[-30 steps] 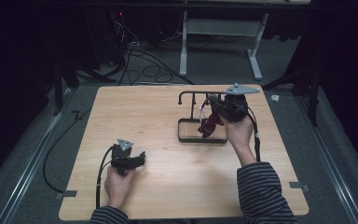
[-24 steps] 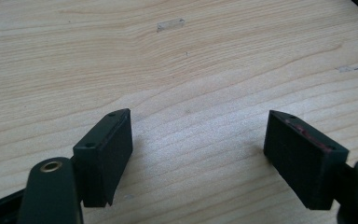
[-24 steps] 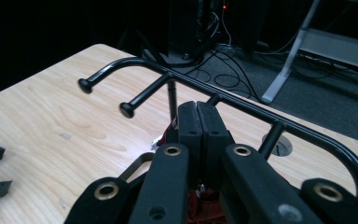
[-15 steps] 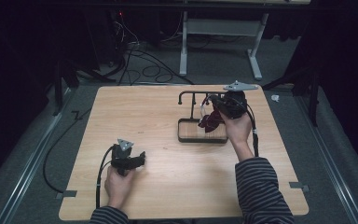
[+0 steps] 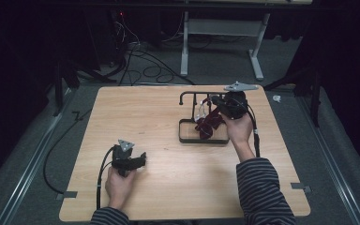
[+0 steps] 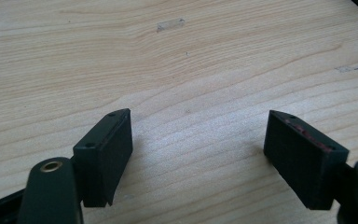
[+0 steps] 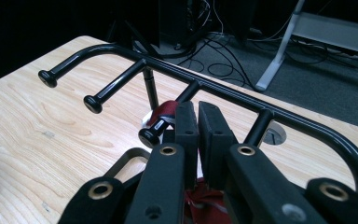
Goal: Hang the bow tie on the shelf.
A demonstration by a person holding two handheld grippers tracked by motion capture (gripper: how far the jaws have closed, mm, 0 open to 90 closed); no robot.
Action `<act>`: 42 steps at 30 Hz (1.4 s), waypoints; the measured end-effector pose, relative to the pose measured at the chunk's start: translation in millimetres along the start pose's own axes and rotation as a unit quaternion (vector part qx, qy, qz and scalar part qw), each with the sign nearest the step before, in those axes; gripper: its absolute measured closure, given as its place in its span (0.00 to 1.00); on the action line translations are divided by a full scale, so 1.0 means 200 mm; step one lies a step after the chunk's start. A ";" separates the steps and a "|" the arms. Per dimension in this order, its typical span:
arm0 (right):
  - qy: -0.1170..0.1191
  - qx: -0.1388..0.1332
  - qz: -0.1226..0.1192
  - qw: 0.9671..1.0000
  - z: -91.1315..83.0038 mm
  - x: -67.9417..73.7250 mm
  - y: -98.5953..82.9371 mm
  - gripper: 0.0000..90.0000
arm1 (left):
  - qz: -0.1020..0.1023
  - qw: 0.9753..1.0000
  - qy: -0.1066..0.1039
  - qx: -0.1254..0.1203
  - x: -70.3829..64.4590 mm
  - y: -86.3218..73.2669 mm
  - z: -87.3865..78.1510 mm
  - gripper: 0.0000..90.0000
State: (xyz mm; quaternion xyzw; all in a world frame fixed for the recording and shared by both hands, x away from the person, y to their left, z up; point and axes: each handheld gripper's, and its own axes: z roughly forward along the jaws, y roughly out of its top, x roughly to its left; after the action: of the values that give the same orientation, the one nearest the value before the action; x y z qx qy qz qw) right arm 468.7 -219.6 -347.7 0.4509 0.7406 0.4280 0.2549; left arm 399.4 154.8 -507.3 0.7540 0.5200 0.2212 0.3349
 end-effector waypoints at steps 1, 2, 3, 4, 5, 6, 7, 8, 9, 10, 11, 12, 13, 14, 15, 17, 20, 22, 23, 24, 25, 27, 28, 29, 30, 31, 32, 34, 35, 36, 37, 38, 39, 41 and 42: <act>0.000 0.000 0.001 1.000 0.00 0.00 0.00 0.98 | 0.000 1.000 0.000 -0.001 0.00 0.00 0.00 0.27; 0.000 0.000 0.001 1.000 0.00 0.00 0.00 0.98 | 0.000 1.000 0.000 0.000 0.00 0.00 0.00 0.27; 0.001 -0.001 0.001 1.000 0.00 0.00 0.00 0.97 | 0.000 1.000 0.000 -0.001 0.00 0.00 0.00 0.27; 0.001 0.000 0.003 1.000 -0.01 0.00 0.00 0.97 | 0.000 1.000 0.000 -0.001 0.00 0.00 0.00 0.27; 0.001 0.000 0.002 1.000 -0.01 0.00 0.00 0.96 | 0.000 1.000 0.000 0.000 0.00 0.00 0.00 0.27; 0.001 0.000 0.001 1.000 -0.01 0.00 0.00 0.96 | 0.000 1.000 0.000 -0.001 0.00 0.00 0.00 0.27; 0.001 0.000 0.001 1.000 -0.02 0.00 0.00 0.95 | 0.001 1.000 -0.001 -0.001 0.00 0.00 0.00 0.27; 0.003 -0.002 0.001 1.000 -0.03 0.00 0.00 0.94 | 0.001 1.000 -0.001 -0.001 0.00 0.00 0.00 0.27; 0.004 -0.003 0.000 1.000 -0.03 0.00 0.00 0.94 | 0.001 1.000 -0.001 0.000 0.00 0.00 0.00 0.27; 0.006 -0.004 -0.001 1.000 -0.04 0.00 0.00 0.93 | 0.001 1.000 -0.001 -0.001 0.00 0.00 0.00 0.27; 0.007 -0.005 -0.003 1.000 -0.04 0.00 0.00 0.93 | 0.001 1.000 -0.001 -0.001 0.00 0.00 0.00 0.27; 0.008 -0.005 -0.004 1.000 -0.05 0.00 0.00 0.92 | 0.001 1.000 -0.001 -0.001 0.00 0.00 0.00 0.27; 0.010 -0.005 -0.002 1.000 -0.06 0.00 0.00 0.91 | 0.001 1.000 -0.001 -0.001 0.00 0.00 0.00 0.27; 0.011 -0.007 -0.003 1.000 -0.06 -0.01 -0.01 0.91 | 0.001 1.000 -0.001 -0.001 0.00 0.00 0.00 0.27; 0.011 -0.008 -0.002 1.000 -0.07 -0.01 -0.01 0.91 | 0.001 1.000 -0.001 -0.001 0.00 0.00 0.00 0.27; 0.011 -0.008 -0.002 1.000 -0.08 -0.01 -0.01 0.90 | 0.001 1.000 -0.001 -0.001 0.00 0.00 0.00 0.27; 0.010 -0.007 -0.003 1.000 -0.09 -0.02 -0.02 0.89 | 0.001 1.000 -0.001 -0.001 0.00 0.00 0.00 0.27; 0.012 -0.010 -0.003 1.000 -0.10 -0.03 -0.02 0.88 | 0.001 1.000 -0.001 -0.001 0.00 0.00 0.00 0.27; 0.012 -0.011 -0.002 1.000 -0.11 -0.03 -0.02 0.87 | 0.001 1.000 -0.001 -0.001 0.00 0.00 0.00 0.27; 0.012 -0.012 -0.001 1.000 -0.12 -0.03 -0.03 0.87 | 0.001 1.000 -0.001 -0.001 0.00 0.00 0.00 0.27; 0.014 -0.012 0.001 1.000 -0.12 -0.03 -0.03 0.87 | 0.001 1.000 -0.001 -0.001 0.00 0.00 0.00 0.27; 0.014 -0.012 0.000 1.000 -0.13 -0.03 -0.03 0.86 | 0.001 1.000 -0.001 -0.001 0.00 0.00 0.00 0.27; 0.015 -0.013 -0.001 1.000 -0.14 -0.03 -0.03 0.86 | 0.001 1.000 -0.001 -0.001 0.00 0.00 0.00 0.27; 0.015 -0.013 -0.001 1.000 -0.14 -0.03 -0.03 0.85 | 0.001 1.000 -0.001 -0.001 0.00 0.00 0.00 0.27; 0.015 -0.014 -0.001 1.000 -0.15 -0.03 -0.03 0.85 | 0.001 1.000 -0.001 -0.001 0.00 0.00 0.00 0.27; 0.016 -0.014 0.000 1.000 -0.16 -0.04 -0.04 0.84 | 0.001 1.000 -0.001 -0.001 0.00 0.00 0.00 0.27; 0.016 -0.014 -0.001 1.000 -0.16 -0.04 -0.04 0.84 | 0.001 1.000 -0.001 -0.001 0.00 0.00 0.00 0.27; 0.016 -0.010 0.001 1.000 -0.17 -0.05 -0.05 0.84 | 0.001 1.000 -0.001 -0.001 0.00 0.00 0.00 0.27; 0.014 -0.009 0.002 1.000 -0.17 -0.05 -0.05 0.84 | 0.001 1.000 -0.001 -0.001 0.00 0.00 0.00 0.27; 0.016 -0.010 0.004 1.000 -0.17 -0.05 -0.06 0.84 | 0.001 1.000 -0.001 -0.001 0.00 0.00 0.00 0.27; 0.014 -0.007 0.005 1.000 -0.18 -0.06 -0.06 0.84 | 0.001 1.000 -0.001 -0.001 0.00 0.00 0.00 0.27; 0.015 -0.008 0.005 1.000 -0.19 -0.06 -0.07 0.84 | 0.001 1.000 -0.001 -0.001 0.00 0.00 0.00 0.27; 0.015 -0.009 0.006 1.000 -0.19 -0.06 -0.07 0.84 | 0.001 1.000 -0.001 -0.001 0.00 0.00 0.00 0.27; 0.017 -0.011 0.006 1.000 -0.21 -0.07 -0.08 0.83 | 0.001 1.000 -0.001 -0.001 0.00 0.00 0.00 0.27; 0.017 -0.011 0.008 1.000 -0.22 -0.07 -0.09 0.83 | 0.001 1.000 -0.001 -0.001 0.00 0.00 0.00 0.27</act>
State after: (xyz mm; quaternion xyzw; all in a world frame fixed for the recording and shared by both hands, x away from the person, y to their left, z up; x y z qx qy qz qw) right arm 434.5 -253.5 -341.1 0.4466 0.7362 0.4463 0.2436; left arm 399.3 154.6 -507.4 0.7545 0.5187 0.2214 0.3356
